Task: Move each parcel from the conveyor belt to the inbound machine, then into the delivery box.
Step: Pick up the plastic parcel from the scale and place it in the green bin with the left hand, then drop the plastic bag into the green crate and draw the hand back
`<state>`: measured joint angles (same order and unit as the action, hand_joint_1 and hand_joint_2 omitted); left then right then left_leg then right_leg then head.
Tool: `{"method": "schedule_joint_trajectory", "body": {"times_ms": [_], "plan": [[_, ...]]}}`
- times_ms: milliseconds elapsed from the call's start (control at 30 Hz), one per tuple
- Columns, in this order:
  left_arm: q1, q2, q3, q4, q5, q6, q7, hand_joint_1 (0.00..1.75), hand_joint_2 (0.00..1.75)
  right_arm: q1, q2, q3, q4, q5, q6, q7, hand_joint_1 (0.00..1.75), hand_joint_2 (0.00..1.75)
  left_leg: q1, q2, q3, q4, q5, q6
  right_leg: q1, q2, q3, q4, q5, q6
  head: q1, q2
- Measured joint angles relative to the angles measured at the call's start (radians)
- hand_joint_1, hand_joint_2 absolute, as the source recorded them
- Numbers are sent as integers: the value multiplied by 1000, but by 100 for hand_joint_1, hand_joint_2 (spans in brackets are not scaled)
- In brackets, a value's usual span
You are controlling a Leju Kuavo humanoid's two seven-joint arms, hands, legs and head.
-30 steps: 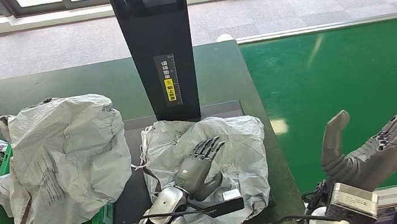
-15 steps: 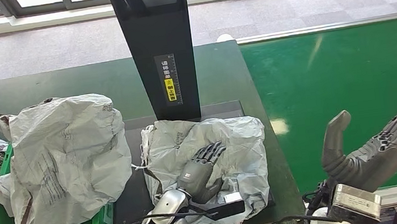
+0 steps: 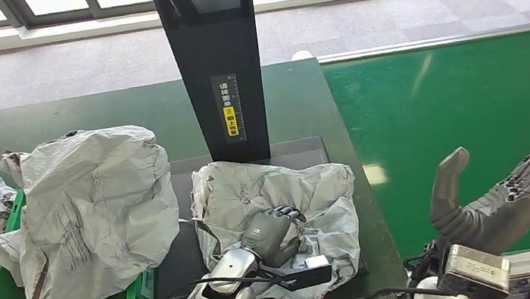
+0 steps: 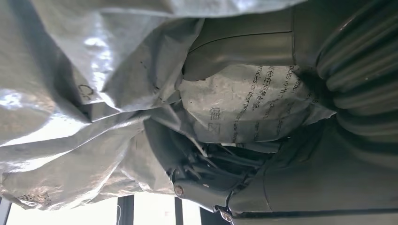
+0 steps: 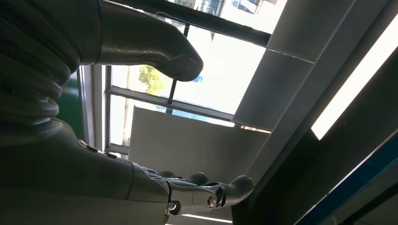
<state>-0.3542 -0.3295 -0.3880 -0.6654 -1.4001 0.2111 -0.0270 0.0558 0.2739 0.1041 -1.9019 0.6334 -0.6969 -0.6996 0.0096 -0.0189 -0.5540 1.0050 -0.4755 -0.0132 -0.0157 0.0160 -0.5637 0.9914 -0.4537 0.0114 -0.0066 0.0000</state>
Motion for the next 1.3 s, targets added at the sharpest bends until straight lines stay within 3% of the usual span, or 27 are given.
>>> {"method": "schedule_joint_trajectory", "body": {"times_ms": [533, 600, 800, 967, 1033, 1100, 1133, 1233, 1300], "plan": [[-2, 1, 3, 1, -43, 1, 41, 175, 175, -3, 0, 0, 30, -47, 0, 0, 0, 175, 0, 0, 5, 0, -1, 0, 0, -1, 4, 0, -1, -1, 0, 0], [-3, 2, 9, -5, -73, 54, 62, 175, 175, -3, 0, 0, 30, -49, 0, 0, 0, 175, 0, 0, 4, 0, -1, 0, 0, 0, 3, 0, 0, -1, 0, 0], [18, 33, 2, -151, -113, 446, 246, 175, 175, -1, 0, 0, 30, -35, 0, 0, 0, 175, 0, 0, -1, 1, 8, -3, 0, 1, -13, 2, 8, -2, 0, 0], [28, 74, -30, -286, -114, 488, 289, 175, 175, -1, 0, 0, 30, -32, 0, 0, 0, 175, 0, 0, -6, 1, 9, -3, 0, 1, -17, 3, 8, -2, 0, 0], [45, 112, -47, -398, -114, 489, 308, 175, 175, -2, 0, 0, 30, -32, 0, 0, 0, 175, 0, 1, -8, 1, 9, -3, 0, 2, -20, 3, 9, -2, 0, 0], [71, 146, -48, -563, -114, 489, 249, 175, 175, -2, 1, 0, 30, -35, 0, 0, 0, 175, 0, 1, -9, 1, 9, -3, 1, 2, -22, 3, 9, -3, 0, 0], [91, 144, -35, -648, -114, 489, 169, 175, 175, -3, 1, 0, 30, -37, 0, 0, 0, 175, 0, 0, -10, 1, 9, -3, 0, 2, -22, 3, 9, -3, 0, 0], [157, 81, 23, -894, -114, 491, -141, 175, 175, -3, 1, 0, 30, -45, 0, 0, 0, 175, 0, -1, -11, 1, 8, -3, 0, 1, -23, 3, 8, -3, 0, 0], [178, 57, 43, -1021, -111, 491, -234, 175, 175, -4, 1, 0, 30, -48, 0, 0, 0, 175, 0, 0, -11, 1, 7, -2, -1, 2, -23, 2, 8, -2, 0, 0]]}}
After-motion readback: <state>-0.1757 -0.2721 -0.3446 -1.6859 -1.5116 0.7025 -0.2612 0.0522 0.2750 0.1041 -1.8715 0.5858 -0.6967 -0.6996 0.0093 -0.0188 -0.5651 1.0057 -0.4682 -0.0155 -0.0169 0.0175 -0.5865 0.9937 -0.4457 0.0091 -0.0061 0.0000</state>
